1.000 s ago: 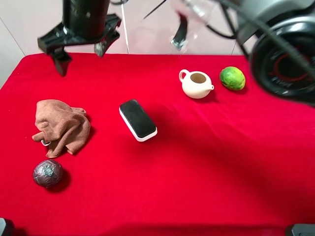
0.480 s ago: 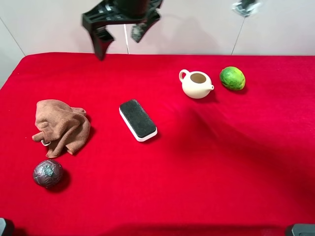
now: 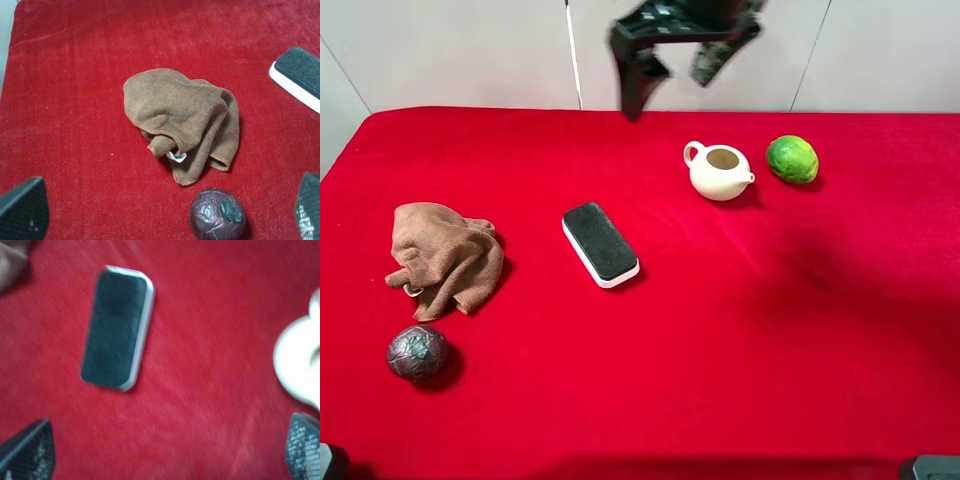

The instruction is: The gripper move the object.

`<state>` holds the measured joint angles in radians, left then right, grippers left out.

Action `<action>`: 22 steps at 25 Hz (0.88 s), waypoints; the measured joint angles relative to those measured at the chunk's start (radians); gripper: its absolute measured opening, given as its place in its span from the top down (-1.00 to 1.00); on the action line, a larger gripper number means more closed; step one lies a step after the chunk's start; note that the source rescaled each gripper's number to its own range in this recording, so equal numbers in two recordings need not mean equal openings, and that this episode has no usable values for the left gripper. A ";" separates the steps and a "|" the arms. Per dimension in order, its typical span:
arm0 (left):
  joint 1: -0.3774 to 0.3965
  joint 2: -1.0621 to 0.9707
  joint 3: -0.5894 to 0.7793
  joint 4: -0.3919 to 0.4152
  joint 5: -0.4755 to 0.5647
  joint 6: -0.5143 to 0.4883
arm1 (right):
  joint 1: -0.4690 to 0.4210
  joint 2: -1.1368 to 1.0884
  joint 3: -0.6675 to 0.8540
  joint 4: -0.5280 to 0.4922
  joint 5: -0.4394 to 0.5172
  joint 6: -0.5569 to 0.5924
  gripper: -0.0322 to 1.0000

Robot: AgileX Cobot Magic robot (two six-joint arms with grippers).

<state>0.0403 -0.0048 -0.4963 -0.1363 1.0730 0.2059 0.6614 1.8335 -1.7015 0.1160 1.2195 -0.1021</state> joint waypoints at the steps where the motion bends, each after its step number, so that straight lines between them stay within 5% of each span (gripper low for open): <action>1: 0.000 0.000 0.000 0.000 0.000 0.000 | -0.015 -0.021 0.033 0.000 0.000 -0.005 -1.00; 13: 0.000 0.000 0.000 0.000 0.000 0.000 | -0.187 -0.321 0.365 -0.039 -0.002 -0.034 -1.00; 22: 0.000 0.000 0.000 0.000 0.000 0.000 | -0.220 -0.594 0.553 -0.129 0.000 -0.034 -1.00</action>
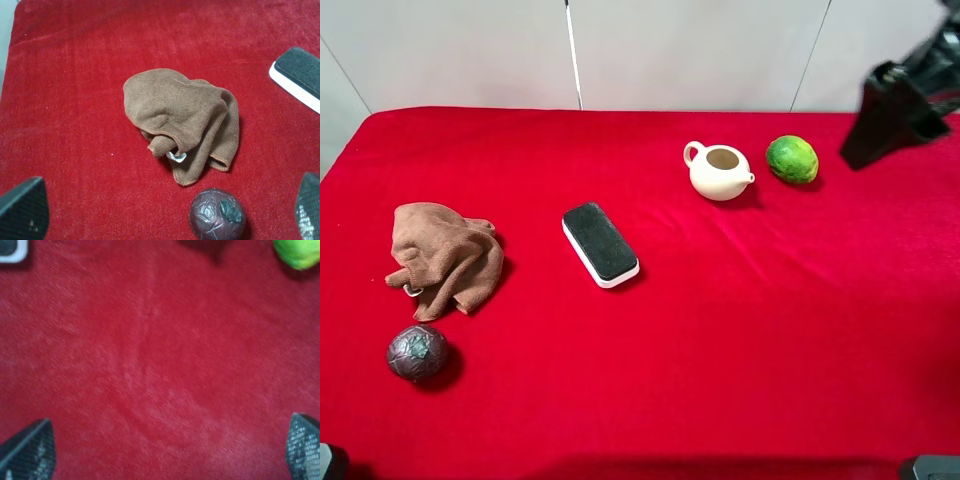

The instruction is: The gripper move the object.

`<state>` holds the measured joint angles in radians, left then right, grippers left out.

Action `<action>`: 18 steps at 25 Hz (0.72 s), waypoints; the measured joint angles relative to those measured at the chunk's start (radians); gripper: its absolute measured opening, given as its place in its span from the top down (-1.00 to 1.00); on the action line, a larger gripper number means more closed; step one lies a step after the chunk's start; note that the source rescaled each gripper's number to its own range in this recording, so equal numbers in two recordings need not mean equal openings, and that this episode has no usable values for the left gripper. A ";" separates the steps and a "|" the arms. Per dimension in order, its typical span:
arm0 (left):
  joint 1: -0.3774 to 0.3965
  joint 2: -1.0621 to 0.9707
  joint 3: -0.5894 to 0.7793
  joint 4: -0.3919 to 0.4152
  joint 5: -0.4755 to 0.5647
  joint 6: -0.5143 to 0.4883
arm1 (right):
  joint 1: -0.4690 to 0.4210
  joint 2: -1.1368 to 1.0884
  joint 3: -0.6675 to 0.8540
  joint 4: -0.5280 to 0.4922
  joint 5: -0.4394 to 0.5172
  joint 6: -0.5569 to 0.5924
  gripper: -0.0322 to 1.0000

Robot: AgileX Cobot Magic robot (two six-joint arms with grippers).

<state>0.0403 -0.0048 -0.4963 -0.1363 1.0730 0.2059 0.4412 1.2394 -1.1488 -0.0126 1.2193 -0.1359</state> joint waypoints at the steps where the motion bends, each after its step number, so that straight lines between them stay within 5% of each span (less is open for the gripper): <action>1: 0.000 0.000 0.000 0.000 0.000 0.000 | 0.000 -0.028 0.015 -0.007 0.001 0.002 -1.00; 18: 0.000 0.000 0.000 0.000 0.000 0.000 | 0.000 -0.479 0.122 -0.032 0.005 0.136 -1.00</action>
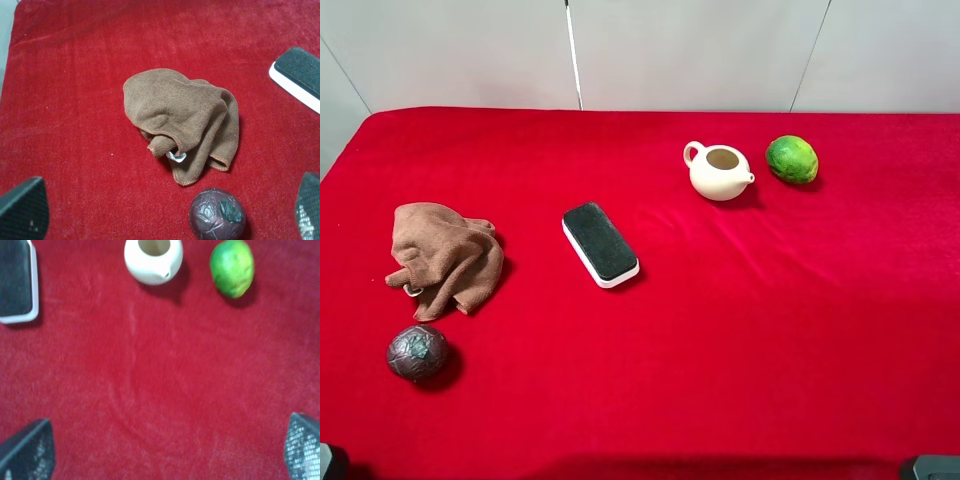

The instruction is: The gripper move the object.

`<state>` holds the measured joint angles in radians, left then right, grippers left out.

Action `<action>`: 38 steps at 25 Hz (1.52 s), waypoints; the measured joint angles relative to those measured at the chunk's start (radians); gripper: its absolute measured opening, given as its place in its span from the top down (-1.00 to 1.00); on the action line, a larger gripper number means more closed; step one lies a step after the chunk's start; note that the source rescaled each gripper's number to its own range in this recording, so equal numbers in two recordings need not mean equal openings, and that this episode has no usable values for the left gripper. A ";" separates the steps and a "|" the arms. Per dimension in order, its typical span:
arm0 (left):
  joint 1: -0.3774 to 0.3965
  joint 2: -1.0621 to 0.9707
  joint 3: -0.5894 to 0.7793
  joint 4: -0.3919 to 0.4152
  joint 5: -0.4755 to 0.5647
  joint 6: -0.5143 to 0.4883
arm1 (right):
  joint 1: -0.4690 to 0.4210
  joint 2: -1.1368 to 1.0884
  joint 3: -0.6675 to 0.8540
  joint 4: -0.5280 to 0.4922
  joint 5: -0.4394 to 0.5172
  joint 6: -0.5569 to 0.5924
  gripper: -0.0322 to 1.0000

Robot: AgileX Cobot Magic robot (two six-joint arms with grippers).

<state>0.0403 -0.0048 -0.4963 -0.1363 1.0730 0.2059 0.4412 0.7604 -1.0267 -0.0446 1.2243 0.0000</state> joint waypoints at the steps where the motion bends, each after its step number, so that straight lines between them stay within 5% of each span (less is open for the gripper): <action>1: 0.000 0.000 0.000 0.000 0.000 0.000 | 0.000 -0.013 0.000 -0.004 0.000 0.000 -1.00; 5: 0.000 0.000 0.000 0.000 0.000 0.000 | -0.030 -0.079 0.001 -0.011 0.000 0.018 -1.00; 11: 0.000 0.000 0.000 0.000 0.000 0.000 | -0.208 -0.220 0.018 -0.033 -0.028 0.018 -1.00; 22: 0.000 0.000 0.000 0.000 0.000 0.000 | -0.440 -0.551 0.336 -0.031 -0.086 0.018 -1.00; 38: 0.000 0.000 0.000 0.000 0.000 0.000 | -0.489 -0.767 0.528 0.021 -0.191 0.018 -1.00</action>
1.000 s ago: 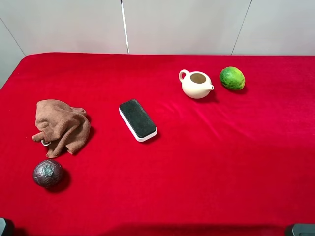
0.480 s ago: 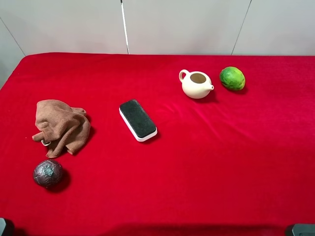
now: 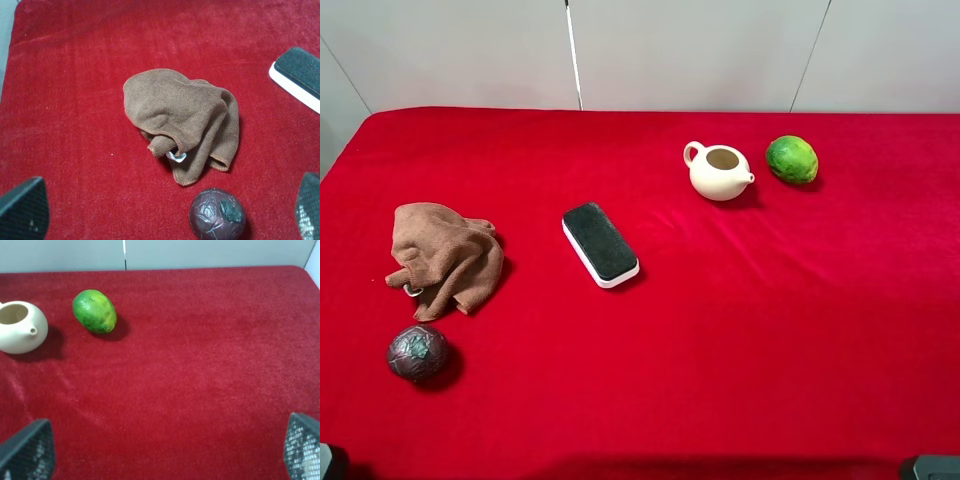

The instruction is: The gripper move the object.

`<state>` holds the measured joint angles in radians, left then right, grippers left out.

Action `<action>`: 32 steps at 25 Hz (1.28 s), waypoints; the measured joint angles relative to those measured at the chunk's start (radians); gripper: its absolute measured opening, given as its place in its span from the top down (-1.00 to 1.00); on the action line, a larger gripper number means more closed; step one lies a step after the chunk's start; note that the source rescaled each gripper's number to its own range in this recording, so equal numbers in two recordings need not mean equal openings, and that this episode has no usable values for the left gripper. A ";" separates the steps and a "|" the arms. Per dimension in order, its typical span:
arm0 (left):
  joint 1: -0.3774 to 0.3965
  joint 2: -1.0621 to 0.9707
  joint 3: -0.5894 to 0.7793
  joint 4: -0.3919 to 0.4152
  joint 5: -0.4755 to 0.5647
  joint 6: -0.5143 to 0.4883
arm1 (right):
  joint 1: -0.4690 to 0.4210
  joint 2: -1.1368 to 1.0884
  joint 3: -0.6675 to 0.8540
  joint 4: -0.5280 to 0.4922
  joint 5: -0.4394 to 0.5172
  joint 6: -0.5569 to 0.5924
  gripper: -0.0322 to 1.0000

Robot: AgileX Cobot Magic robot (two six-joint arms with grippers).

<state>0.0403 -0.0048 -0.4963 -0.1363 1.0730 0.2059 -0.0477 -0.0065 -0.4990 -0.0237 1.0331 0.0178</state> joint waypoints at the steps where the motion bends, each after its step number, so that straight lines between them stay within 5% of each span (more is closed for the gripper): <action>1: 0.000 0.000 0.000 0.000 0.000 0.000 | 0.000 0.000 0.000 0.000 -0.005 0.000 -1.00; 32: 0.000 0.000 0.000 0.000 0.000 0.000 | 0.000 0.000 0.000 0.000 -0.013 0.000 -1.00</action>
<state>0.0403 -0.0048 -0.4963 -0.1363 1.0730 0.2059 -0.0477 -0.0065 -0.4990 -0.0237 1.0197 0.0178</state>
